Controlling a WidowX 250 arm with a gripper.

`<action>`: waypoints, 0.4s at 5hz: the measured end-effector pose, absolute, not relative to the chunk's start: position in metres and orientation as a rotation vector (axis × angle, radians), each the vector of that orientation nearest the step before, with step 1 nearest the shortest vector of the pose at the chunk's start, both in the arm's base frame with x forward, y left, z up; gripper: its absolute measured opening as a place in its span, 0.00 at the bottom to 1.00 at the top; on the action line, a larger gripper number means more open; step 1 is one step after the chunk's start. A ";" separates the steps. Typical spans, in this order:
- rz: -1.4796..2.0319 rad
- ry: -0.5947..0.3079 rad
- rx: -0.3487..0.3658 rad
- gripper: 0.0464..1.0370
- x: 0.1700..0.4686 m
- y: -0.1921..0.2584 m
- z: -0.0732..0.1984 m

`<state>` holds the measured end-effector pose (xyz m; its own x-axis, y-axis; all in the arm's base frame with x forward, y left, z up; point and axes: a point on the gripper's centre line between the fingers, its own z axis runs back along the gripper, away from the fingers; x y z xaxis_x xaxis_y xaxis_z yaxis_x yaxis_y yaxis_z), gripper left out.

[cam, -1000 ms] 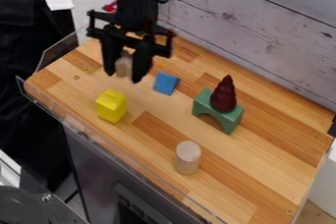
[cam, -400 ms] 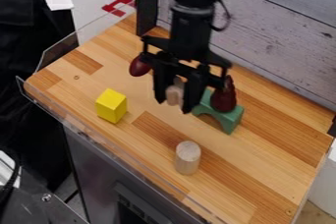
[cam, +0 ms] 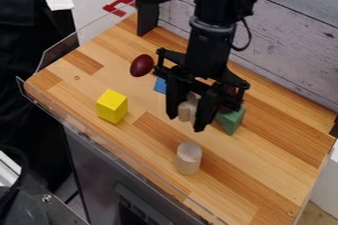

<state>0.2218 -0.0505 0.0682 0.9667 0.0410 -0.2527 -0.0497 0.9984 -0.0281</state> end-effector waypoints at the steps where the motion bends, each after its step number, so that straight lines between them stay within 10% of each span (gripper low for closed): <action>1: 0.065 0.325 -0.007 0.42 0.210 -0.050 0.054; 2: 0.076 0.347 -0.001 0.42 0.203 -0.049 0.049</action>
<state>0.2034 -0.0490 0.0489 0.9374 0.0741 -0.3403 -0.0746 0.9971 0.0116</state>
